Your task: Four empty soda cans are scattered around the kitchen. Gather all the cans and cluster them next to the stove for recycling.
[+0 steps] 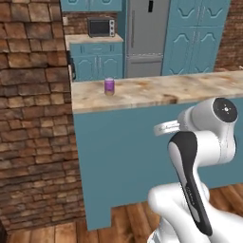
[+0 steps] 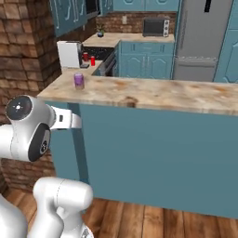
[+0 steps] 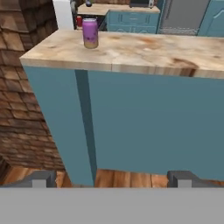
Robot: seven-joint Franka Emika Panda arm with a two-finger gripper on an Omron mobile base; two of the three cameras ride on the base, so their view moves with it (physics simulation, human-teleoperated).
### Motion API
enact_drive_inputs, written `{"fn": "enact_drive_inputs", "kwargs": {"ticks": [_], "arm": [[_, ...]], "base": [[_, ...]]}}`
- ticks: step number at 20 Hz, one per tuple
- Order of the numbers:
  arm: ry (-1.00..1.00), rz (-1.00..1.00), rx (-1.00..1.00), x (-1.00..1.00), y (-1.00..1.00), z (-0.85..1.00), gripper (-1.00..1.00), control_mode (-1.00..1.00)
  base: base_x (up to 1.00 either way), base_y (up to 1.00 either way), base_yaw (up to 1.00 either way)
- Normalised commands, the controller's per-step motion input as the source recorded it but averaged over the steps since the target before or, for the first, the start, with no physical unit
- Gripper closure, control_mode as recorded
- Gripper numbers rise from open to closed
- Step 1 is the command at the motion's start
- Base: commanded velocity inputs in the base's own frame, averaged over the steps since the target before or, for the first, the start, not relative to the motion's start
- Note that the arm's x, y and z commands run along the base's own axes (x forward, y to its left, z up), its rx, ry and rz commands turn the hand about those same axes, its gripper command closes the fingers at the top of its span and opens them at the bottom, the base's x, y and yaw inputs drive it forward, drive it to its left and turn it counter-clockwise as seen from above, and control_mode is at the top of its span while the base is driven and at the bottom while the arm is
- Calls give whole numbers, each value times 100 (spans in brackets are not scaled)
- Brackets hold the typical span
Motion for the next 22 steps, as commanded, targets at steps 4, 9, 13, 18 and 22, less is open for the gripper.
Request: {"fn": "enact_drive_inputs", "kwargs": {"ticks": [4, 9, 13, 18, 22], "arm": [[0, 0, 0, 0, 0, 0, -100, 100], [0, 0, 0, 0, 0, 0, -100, 100], [0, 0, 0, 0, 0, 0, -100, 100], [0, 0, 0, 0, 0, 0, -100, 100], [0, 0, 0, 0, 0, 0, -100, 100]], "base": [[31, 45, -19], [22, 48, -20], [15, 26, -18], [21, 18, -12], [28, 24, -9]]}}
